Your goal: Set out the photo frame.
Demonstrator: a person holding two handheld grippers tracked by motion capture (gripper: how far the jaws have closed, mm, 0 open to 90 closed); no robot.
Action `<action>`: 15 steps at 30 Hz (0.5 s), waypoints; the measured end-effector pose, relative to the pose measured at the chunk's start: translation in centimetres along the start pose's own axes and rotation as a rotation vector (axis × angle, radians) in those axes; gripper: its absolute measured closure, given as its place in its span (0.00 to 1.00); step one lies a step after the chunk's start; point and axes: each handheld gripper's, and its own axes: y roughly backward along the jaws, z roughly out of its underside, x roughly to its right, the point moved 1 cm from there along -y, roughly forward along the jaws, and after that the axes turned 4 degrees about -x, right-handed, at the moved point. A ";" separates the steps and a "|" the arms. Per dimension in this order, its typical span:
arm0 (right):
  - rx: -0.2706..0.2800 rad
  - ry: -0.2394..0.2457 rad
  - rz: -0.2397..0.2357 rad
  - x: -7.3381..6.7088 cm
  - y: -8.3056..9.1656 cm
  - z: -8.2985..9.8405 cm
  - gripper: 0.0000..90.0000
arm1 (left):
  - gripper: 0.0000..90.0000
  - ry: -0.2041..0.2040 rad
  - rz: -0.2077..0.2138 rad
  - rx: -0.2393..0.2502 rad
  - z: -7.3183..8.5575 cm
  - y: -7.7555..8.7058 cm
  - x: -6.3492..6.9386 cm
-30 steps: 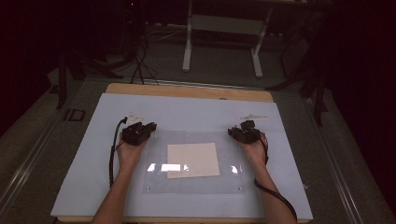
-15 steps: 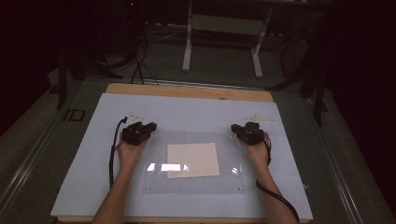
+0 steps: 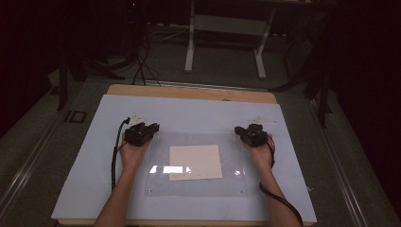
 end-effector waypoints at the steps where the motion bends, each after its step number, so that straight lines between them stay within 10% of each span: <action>1: 0.002 -0.003 -0.002 0.0 0.0 0.0 0.94 | 0.92 -0.001 0.000 0.001 0.0 0.0 0.0; 15: -0.018 -0.041 -0.008 0.1 0.2 0.0 0.94 | 0.94 -0.023 0.007 0.008 0.0 -0.2 -0.1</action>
